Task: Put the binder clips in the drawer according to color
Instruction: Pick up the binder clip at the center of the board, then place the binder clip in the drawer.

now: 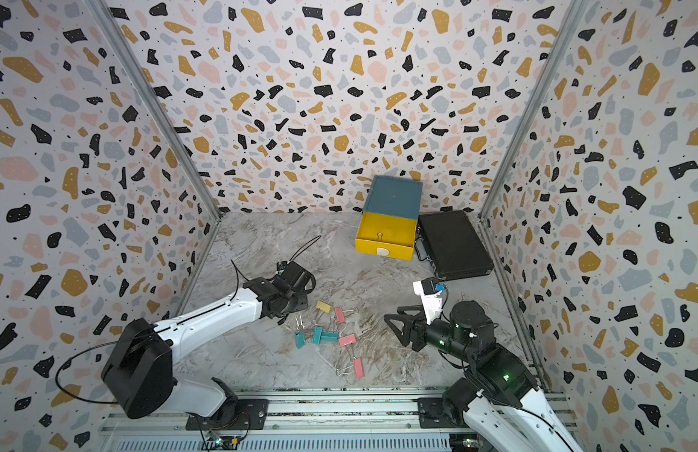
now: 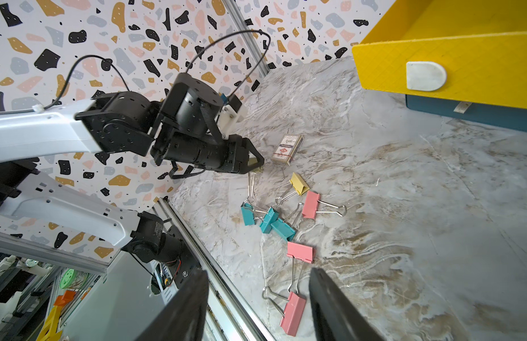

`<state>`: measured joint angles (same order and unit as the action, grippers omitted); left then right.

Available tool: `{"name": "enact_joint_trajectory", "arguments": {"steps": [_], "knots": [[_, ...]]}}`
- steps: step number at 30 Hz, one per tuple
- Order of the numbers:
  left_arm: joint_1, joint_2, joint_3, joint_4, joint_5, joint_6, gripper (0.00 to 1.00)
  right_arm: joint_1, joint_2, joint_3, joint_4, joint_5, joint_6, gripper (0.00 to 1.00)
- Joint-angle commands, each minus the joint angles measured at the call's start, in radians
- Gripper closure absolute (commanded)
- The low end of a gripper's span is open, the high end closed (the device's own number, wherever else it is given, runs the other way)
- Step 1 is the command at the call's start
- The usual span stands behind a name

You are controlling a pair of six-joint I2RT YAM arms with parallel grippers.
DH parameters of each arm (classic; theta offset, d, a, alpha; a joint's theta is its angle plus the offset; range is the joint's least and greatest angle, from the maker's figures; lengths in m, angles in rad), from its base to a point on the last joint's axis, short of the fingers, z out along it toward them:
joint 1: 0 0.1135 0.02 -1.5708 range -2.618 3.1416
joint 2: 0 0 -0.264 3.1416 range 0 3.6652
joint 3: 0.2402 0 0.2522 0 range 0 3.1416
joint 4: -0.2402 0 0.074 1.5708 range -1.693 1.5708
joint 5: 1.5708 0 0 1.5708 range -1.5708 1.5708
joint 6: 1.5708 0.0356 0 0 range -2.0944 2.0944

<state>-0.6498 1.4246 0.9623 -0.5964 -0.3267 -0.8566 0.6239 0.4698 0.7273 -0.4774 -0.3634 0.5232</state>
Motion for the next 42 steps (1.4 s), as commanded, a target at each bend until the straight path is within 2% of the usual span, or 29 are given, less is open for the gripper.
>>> {"name": "enact_joint_trajectory", "arguments": {"steps": [1,5,11,16,22,29,34,37,40,42], "knots": [[-0.012,-0.035,0.033,0.006,-0.096,0.035,0.60,0.005,-0.011,-0.003,0.032,-0.005,-0.004,0.40],[-0.017,-0.050,0.105,0.025,-0.115,0.077,0.60,0.004,-0.014,-0.004,0.036,-0.005,-0.004,0.41],[-0.065,0.012,0.307,0.116,-0.031,0.152,0.59,0.005,-0.070,-0.018,0.058,0.028,-0.010,0.42],[-0.104,0.163,0.543,0.150,0.084,0.222,0.59,0.003,-0.163,-0.003,0.028,0.238,-0.033,0.36],[-0.128,0.341,0.802,0.179,0.162,0.280,0.58,0.004,-0.134,0.054,-0.010,0.363,-0.061,0.39],[-0.129,0.520,1.015,0.271,0.199,0.294,0.56,0.004,-0.094,0.077,-0.005,0.343,-0.052,0.41],[-0.126,0.719,1.315,0.157,0.179,0.264,0.56,0.003,-0.104,0.070,-0.024,0.335,-0.042,0.41],[-0.118,0.803,1.426,0.146,0.162,0.227,0.59,0.004,-0.111,0.064,-0.033,0.330,-0.032,0.41],[-0.110,0.891,1.564,0.054,0.150,0.199,0.61,0.004,-0.121,0.062,-0.052,0.334,-0.029,0.41],[-0.108,0.915,1.588,0.014,0.143,0.175,0.61,0.004,-0.128,0.059,-0.060,0.340,-0.030,0.41]]}}
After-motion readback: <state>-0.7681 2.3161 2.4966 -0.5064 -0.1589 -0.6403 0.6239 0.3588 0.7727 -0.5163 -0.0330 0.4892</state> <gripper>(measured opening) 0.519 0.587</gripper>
